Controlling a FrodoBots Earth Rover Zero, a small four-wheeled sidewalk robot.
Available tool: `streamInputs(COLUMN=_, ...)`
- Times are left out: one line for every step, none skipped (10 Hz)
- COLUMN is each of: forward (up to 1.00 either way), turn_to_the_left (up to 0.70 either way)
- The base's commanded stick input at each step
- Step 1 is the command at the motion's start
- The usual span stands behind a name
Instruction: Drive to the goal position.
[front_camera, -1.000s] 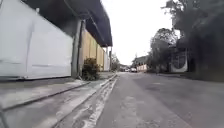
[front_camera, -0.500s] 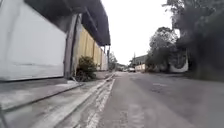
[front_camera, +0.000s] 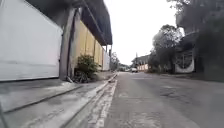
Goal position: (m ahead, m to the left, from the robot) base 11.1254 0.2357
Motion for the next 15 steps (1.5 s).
streamInputs(forward=1.00, turn_to_the_left=0.00)
streamInputs(forward=1.00, turn_to_the_left=-0.10)
streamInputs(forward=1.00, turn_to_the_left=-0.27)
streamInputs(forward=1.00, turn_to_the_left=-0.30)
streamInputs(forward=1.00, turn_to_the_left=-0.10)
streamInputs(forward=1.00, turn_to_the_left=0.00)
streamInputs(forward=1.00, turn_to_the_left=0.00)
streamInputs(forward=1.00, turn_to_the_left=0.00)
streamInputs(forward=1.00, turn_to_the_left=-0.19)
streamInputs(forward=1.00, turn_to_the_left=-0.29)
streamInputs(forward=1.00, turn_to_the_left=-0.37)
streamInputs(forward=1.00, turn_to_the_left=-0.38)
streamInputs(forward=1.00, turn_to_the_left=-0.17)
streamInputs(forward=1.00, turn_to_the_left=0.00)
streamInputs(forward=1.00, turn_to_the_left=0.00)
